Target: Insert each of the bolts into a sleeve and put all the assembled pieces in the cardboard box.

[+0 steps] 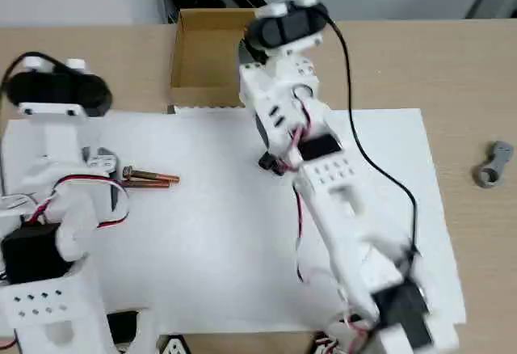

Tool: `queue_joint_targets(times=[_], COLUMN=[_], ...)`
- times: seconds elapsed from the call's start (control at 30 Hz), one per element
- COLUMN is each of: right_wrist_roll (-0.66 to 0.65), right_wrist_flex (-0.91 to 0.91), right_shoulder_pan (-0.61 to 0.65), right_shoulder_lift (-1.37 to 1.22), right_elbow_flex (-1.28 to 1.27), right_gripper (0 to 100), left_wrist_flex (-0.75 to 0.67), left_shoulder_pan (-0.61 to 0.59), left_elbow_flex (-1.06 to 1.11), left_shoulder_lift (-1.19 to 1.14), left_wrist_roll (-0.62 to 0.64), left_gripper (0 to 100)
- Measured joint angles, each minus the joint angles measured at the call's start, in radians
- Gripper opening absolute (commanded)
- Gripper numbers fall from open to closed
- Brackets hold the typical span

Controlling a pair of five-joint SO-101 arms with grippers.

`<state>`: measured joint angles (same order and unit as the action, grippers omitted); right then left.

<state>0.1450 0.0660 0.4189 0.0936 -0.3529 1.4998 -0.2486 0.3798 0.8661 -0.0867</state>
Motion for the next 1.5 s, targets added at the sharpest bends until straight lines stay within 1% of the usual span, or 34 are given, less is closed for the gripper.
queue_joint_targets(times=[0.2,0.37,0.57,0.77,0.9,0.97,1.23,1.37,1.43,1.5], right_wrist_roll=[0.000,0.000,0.000,0.000,0.002,0.002,0.002,0.002,0.002,0.002], right_wrist_flex=[-0.003,-0.003,-0.003,-0.003,-0.003,-0.005,-0.005,0.000,0.044,0.115], right_shoulder_pan=[0.000,0.000,0.000,-0.021,-0.046,-0.052,-0.055,-0.055,-0.055,-0.055], right_shoulder_lift=[-0.361,-0.644,-0.873,-0.954,-0.964,-0.970,-0.971,-0.971,-0.957,-0.914], right_elbow_flex=[0.307,0.554,0.736,0.790,0.792,0.792,0.809,0.809,0.809,0.809], right_gripper=[0.8,0.8,0.9,2.4,14.5,17.7,17.7,17.7,17.7,17.7], left_wrist_flex=[0.017,0.037,0.046,0.046,0.046,0.046,0.046,0.046,0.046,0.046], left_shoulder_pan=[-0.114,-0.175,-0.183,-0.183,-0.181,-0.181,-0.183,-0.183,-0.181,-0.181], left_elbow_flex=[0.000,0.009,0.063,0.084,0.084,0.084,0.084,0.084,0.084,0.084], left_shoulder_lift=[0.000,0.000,0.000,0.000,0.000,0.000,0.000,0.000,-0.020,-0.075], left_wrist_roll=[-0.006,-0.006,-0.008,-0.008,-0.008,-0.008,-0.008,-0.006,0.026,0.072], left_gripper=[5,5,5,5,5,5,5,10,13,13])
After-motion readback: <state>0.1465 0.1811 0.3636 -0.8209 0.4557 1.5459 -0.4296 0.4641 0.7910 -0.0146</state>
